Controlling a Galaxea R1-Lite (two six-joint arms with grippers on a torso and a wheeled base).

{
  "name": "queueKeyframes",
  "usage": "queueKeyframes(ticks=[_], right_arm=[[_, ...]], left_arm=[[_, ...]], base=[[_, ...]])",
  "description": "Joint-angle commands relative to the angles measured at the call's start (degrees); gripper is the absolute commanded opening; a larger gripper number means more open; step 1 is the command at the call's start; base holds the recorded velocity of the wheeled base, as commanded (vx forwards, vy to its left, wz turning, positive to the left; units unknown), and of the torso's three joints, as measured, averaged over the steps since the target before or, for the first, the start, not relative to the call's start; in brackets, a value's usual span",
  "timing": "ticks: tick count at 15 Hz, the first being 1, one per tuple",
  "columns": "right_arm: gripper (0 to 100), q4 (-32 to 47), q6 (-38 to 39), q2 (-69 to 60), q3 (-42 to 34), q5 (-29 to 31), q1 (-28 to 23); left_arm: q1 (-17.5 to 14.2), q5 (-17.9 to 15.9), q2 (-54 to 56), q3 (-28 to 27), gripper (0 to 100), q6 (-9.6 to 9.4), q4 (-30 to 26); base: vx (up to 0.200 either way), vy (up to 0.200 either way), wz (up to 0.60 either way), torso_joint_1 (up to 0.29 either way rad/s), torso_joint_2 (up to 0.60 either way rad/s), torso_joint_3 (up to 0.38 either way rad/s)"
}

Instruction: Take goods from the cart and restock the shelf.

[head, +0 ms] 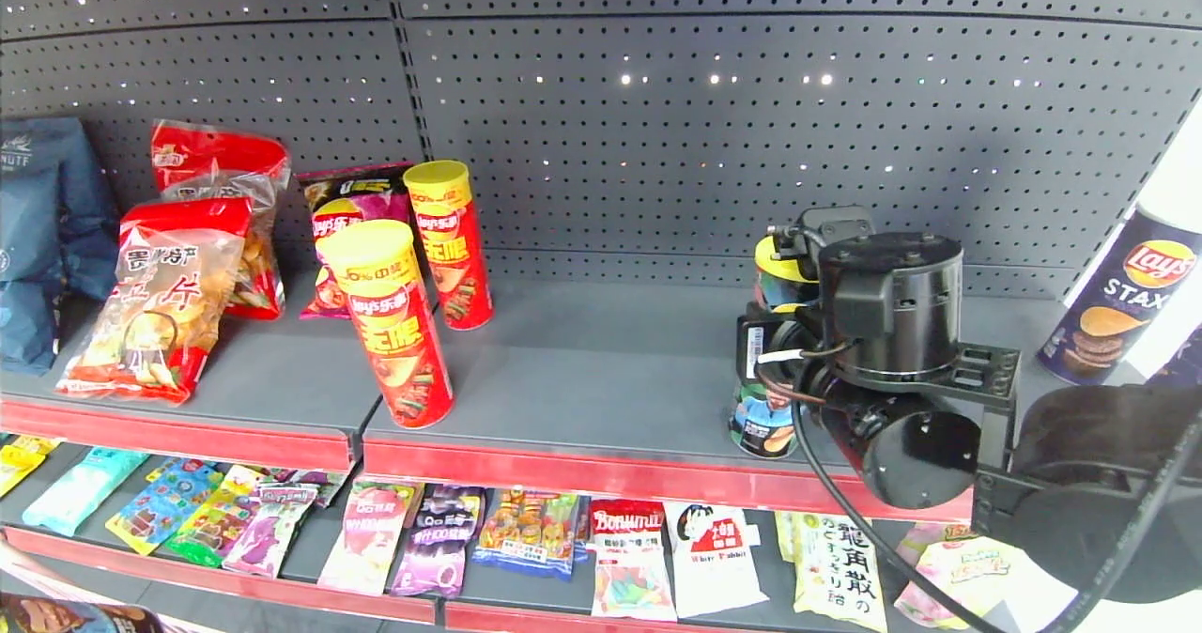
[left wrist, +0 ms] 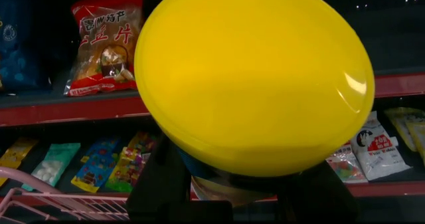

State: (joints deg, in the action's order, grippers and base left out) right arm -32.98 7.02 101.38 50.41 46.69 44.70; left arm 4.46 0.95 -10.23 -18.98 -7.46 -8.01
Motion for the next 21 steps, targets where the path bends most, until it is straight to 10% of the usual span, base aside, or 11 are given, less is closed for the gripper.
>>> queueKeyframes(ticks=[1,21], right_arm=[[0,0.02,0.1,0.31,0.57,-0.02,0.12],[0,0.02,0.27,-0.3,1.1,-0.11,0.91]], left_arm=[[0.02,0.02,-0.06,0.08,0,-0.01,0.01],[0.02,-0.07,1.09,1.58,0,-0.01,0.01]], base=[[0.0,0.0,0.0,0.0,0.0,0.0],[0.0,0.0,0.0,0.0,0.0,0.0]])
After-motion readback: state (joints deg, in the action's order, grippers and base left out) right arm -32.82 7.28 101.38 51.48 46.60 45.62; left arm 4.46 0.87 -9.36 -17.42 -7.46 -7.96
